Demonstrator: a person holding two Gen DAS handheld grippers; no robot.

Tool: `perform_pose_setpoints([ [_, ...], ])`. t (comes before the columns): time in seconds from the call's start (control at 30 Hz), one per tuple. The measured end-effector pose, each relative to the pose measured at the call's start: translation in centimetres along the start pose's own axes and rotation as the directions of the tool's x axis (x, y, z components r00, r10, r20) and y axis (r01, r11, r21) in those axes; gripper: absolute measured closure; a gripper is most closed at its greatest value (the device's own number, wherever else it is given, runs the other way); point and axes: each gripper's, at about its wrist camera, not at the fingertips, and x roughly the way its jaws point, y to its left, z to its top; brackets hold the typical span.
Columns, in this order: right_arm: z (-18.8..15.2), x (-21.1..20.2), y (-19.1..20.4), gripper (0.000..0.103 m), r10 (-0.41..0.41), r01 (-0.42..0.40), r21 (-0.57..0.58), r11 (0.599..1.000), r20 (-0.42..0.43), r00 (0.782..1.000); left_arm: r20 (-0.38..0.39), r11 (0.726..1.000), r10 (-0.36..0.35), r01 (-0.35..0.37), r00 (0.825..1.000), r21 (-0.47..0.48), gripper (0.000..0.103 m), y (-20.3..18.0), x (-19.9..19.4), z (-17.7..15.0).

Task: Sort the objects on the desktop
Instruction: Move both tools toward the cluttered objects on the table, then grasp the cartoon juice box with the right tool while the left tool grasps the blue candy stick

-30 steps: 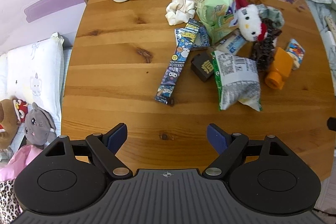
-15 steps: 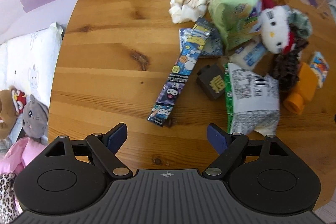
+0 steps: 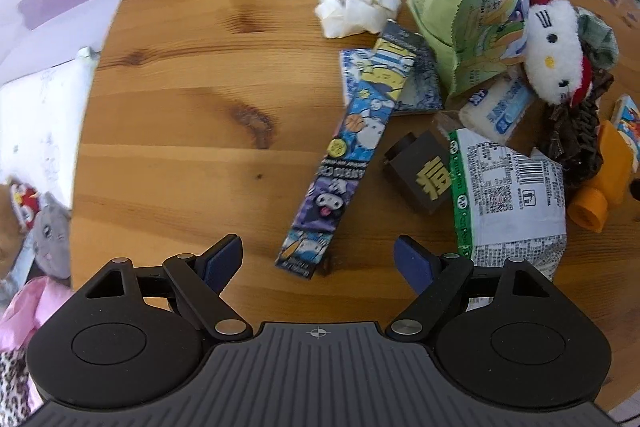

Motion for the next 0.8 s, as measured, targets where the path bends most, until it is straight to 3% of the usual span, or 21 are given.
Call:
perform_pose_setpoints([
  [0.23,0.6,2.0,0.0,0.011,0.0,0.0,-0.025,1.0,0.008,1.0,0.064,0.998,-0.05,0.048,0.997,0.037,0.019,0.3,1.5,0.5],
  [0.37,0.9,2.5,-0.4,0.013,0.019,-0.016,-0.042,0.999,0.067,0.998,0.085,0.995,-0.082,0.078,0.993,0.055,0.023,0.6,2.4,0.8],
  [0.47,1.3,2.8,-0.9,0.014,0.043,-0.04,-0.038,0.999,0.078,0.996,0.093,0.995,-0.076,0.07,0.993,0.065,0.027,0.5,2.8,1.1],
  [0.5,1.4,2.9,-1.0,0.015,0.05,-0.047,-0.041,0.998,0.079,0.996,0.116,0.999,-0.024,0.019,0.993,0.042,0.027,0.5,3.0,1.1],
  [0.67,1.3,2.8,-1.3,0.031,0.106,-0.104,-0.026,0.994,0.078,0.991,0.144,0.999,-0.022,0.016,0.989,0.043,0.028,0.7,3.2,1.8],
  [0.73,1.2,2.6,-1.3,0.041,0.13,-0.129,-0.008,0.992,0.081,0.988,0.167,0.998,-0.024,0.014,0.986,0.059,0.036,0.6,3.0,1.6],
  [0.8,1.0,2.5,-1.1,0.042,0.125,-0.125,0.0,0.992,0.082,0.989,0.186,0.997,-0.029,0.014,0.982,0.081,0.048,0.4,2.7,1.4],
])
